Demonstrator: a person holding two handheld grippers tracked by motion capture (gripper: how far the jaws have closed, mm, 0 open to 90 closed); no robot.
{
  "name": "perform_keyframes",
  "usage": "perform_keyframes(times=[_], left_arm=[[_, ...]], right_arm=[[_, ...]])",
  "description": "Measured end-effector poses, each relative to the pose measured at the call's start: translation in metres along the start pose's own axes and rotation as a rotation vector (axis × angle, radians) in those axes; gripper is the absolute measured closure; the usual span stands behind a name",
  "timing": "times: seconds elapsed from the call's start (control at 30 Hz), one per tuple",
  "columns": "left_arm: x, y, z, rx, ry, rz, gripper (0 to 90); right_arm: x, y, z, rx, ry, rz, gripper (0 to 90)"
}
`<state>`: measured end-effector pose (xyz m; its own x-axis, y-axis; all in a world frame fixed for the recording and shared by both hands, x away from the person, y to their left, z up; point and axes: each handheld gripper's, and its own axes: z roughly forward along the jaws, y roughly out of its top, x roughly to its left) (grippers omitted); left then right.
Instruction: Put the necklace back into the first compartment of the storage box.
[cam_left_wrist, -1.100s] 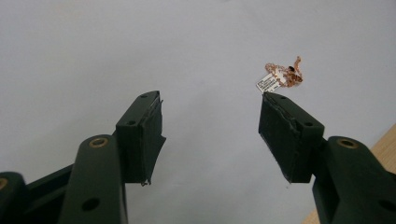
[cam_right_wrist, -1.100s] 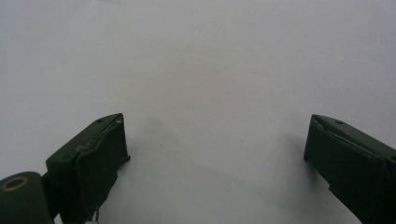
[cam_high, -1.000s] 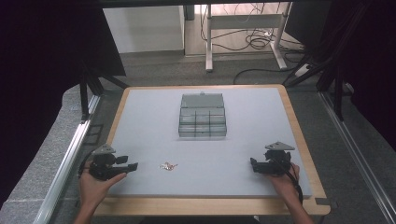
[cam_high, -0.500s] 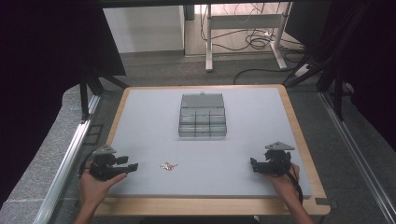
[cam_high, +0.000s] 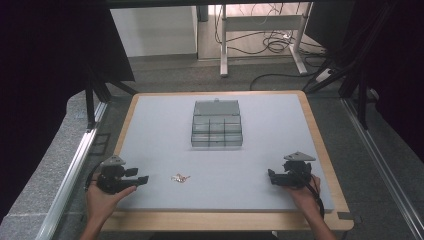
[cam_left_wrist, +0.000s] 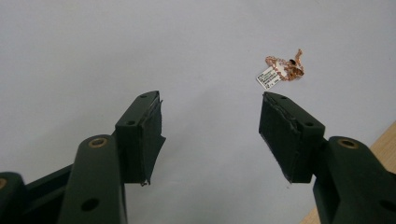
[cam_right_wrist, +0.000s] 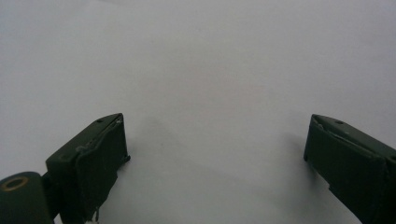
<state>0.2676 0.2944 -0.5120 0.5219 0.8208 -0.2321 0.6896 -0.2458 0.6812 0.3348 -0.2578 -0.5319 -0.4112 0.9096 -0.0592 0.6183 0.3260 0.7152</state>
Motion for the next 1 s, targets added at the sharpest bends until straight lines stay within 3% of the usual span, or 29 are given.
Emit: perform_keyframes(times=[0.5, 0.87, 1.0], left_arm=[[-0.003, 0.004, -0.006, -0.024, 0.0, 0.007, 40.0], [-0.032, 0.033, -0.012, -0.053, -0.012, 0.094, 40.2], [-0.038, 0.039, -0.009, -0.044, -0.017, 0.108, 40.4]], right_arm=[[0.0, 0.0, 0.0, 0.003, -0.001, 0.001, 5.7], [0.0, 0.0, 0.0, 0.003, 0.001, 0.002, 5.7], [0.0, 0.0, 0.0, 0.001, 0.0, 0.003, 5.7]])
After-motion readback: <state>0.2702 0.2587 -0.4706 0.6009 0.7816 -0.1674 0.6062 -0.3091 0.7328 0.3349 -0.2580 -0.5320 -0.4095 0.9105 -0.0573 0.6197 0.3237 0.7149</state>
